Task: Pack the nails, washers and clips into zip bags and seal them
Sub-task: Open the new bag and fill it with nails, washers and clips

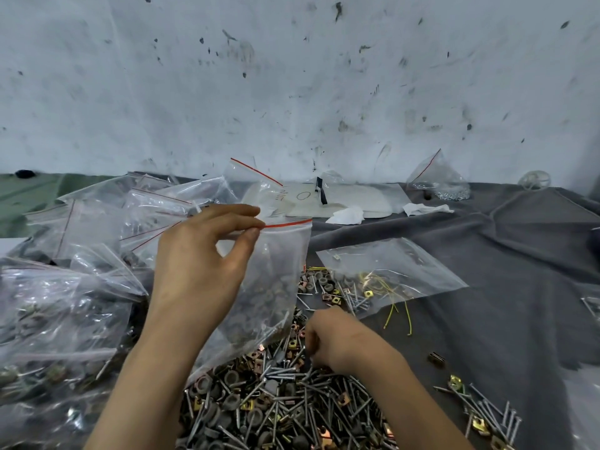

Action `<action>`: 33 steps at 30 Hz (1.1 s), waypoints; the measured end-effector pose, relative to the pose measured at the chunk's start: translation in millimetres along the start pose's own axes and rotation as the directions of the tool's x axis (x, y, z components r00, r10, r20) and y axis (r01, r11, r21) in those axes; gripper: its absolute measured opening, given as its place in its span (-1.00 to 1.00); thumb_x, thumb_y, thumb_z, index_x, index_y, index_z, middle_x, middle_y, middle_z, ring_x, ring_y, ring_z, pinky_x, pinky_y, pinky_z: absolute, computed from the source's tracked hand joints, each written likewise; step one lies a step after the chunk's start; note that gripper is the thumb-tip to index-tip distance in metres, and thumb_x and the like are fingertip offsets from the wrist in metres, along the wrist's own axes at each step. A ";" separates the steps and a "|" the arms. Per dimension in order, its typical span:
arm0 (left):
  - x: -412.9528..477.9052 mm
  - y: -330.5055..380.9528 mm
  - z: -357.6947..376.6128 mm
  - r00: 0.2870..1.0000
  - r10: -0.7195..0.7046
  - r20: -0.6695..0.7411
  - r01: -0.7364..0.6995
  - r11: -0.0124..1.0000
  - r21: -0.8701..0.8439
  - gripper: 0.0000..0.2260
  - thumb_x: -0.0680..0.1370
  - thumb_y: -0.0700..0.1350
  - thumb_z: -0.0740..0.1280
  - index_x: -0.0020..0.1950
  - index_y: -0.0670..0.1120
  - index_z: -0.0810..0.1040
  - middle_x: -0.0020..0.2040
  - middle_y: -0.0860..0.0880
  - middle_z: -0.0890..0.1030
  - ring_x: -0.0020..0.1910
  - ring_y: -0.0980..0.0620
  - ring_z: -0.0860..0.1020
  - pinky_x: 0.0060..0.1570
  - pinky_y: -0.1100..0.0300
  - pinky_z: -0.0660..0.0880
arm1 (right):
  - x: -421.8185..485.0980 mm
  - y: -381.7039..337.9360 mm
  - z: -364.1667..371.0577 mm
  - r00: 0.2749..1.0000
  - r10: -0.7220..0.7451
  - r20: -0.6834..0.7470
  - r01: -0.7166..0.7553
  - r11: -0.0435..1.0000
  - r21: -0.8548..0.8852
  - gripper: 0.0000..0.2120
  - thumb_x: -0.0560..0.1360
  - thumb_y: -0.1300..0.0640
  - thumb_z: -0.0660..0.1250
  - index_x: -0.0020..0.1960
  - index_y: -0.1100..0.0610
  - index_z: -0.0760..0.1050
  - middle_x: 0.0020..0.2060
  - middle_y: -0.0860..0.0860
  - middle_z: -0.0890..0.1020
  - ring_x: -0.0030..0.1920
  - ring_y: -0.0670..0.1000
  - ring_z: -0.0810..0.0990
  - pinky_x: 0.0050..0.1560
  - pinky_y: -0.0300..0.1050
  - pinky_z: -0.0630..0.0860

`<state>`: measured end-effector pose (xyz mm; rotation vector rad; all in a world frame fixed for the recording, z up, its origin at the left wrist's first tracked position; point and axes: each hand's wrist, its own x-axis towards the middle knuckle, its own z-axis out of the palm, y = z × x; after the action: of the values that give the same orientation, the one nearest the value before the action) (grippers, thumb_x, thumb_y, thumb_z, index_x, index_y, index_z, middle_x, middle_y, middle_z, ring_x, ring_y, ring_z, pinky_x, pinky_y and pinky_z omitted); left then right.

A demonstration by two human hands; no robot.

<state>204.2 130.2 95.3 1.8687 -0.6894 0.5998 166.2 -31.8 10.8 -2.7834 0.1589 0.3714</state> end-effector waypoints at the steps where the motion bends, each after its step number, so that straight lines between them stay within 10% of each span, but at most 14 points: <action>1: -0.2 0.0 0.4 1.000 -0.004 0.001 0.004 1.000 -0.008 -0.85 0.49 -0.22 0.42 -0.14 0.03 0.70 -0.02 0.25 0.64 -0.14 0.26 0.61 -0.10 -0.02 0.60 | 0.1 -0.1 -0.5 1.000 -0.007 -0.003 0.007 1.000 -0.009 -0.86 0.48 0.32 0.32 -0.01 0.25 0.62 -0.01 0.20 0.64 -0.01 0.18 0.62 0.07 0.06 0.56; 10: -1.8 11.1 -0.6 0.993 0.011 0.122 -0.008 1.000 -0.022 -0.84 0.48 -0.20 0.42 -0.16 0.08 0.66 -0.08 0.20 0.64 -0.19 0.19 0.63 -0.14 0.05 0.62 | -76.5 9.7 -86.6 0.879 -0.042 -0.475 0.208 0.930 0.303 -0.93 0.45 0.16 0.42 -0.14 0.01 0.60 -0.24 -0.12 0.66 -0.26 -0.24 0.57 -0.22 -0.45 0.42; 15: -4.4 19.2 -0.6 0.957 0.072 0.281 -0.082 0.996 0.025 -0.85 0.49 -0.17 0.41 -0.17 0.09 0.63 -0.15 0.13 0.62 -0.17 0.19 0.61 -0.16 0.32 0.52 | -97.7 -13.2 -104.5 0.731 -0.063 -0.679 0.433 0.812 0.391 -0.91 0.43 0.23 0.42 -0.18 0.05 0.60 -0.28 -0.03 0.70 -0.21 -0.15 0.65 -0.12 -0.27 0.55; 23: -7.1 22.2 -3.6 0.902 0.178 0.394 -0.160 0.984 -0.078 -0.92 0.47 -0.08 0.34 -0.13 0.10 0.60 -0.08 0.08 0.62 -0.06 0.15 0.62 -0.06 0.23 0.57 | -70.6 -28.5 -98.9 0.831 -0.133 -0.541 0.306 0.920 0.244 -0.88 0.49 0.13 0.37 -0.16 -0.08 0.58 -0.20 -0.15 0.65 -0.11 -0.18 0.58 -0.06 -0.37 0.44; 29: -2.1 12.2 -7.0 0.977 0.116 0.180 -0.138 0.984 0.115 -0.91 0.46 -0.07 0.32 -0.13 0.10 0.59 -0.11 0.09 0.64 -0.10 0.23 0.56 -0.01 0.27 0.47 | -43.3 -21.1 -90.5 0.672 0.077 -0.737 0.314 0.872 0.376 -0.93 0.51 0.16 0.30 -0.03 0.02 0.50 -0.16 -0.08 0.58 -0.16 -0.09 0.54 -0.18 -0.36 0.42; 33: 2.3 5.4 -13.0 0.997 0.074 0.022 -0.077 0.972 0.223 -0.90 0.47 -0.09 0.32 -0.11 0.08 0.61 -0.17 0.17 0.56 -0.24 0.35 0.46 -0.20 0.57 0.27 | 4.5 -8.0 -64.3 0.883 0.150 -0.445 0.034 0.925 0.379 -0.89 0.54 0.25 0.25 0.00 0.14 0.54 -0.03 0.10 0.63 -0.05 0.06 0.59 0.00 -0.12 0.53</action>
<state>200.8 140.0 105.0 2.0628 -0.7288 0.7405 187.0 -46.0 70.7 -2.4299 0.3851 -0.3043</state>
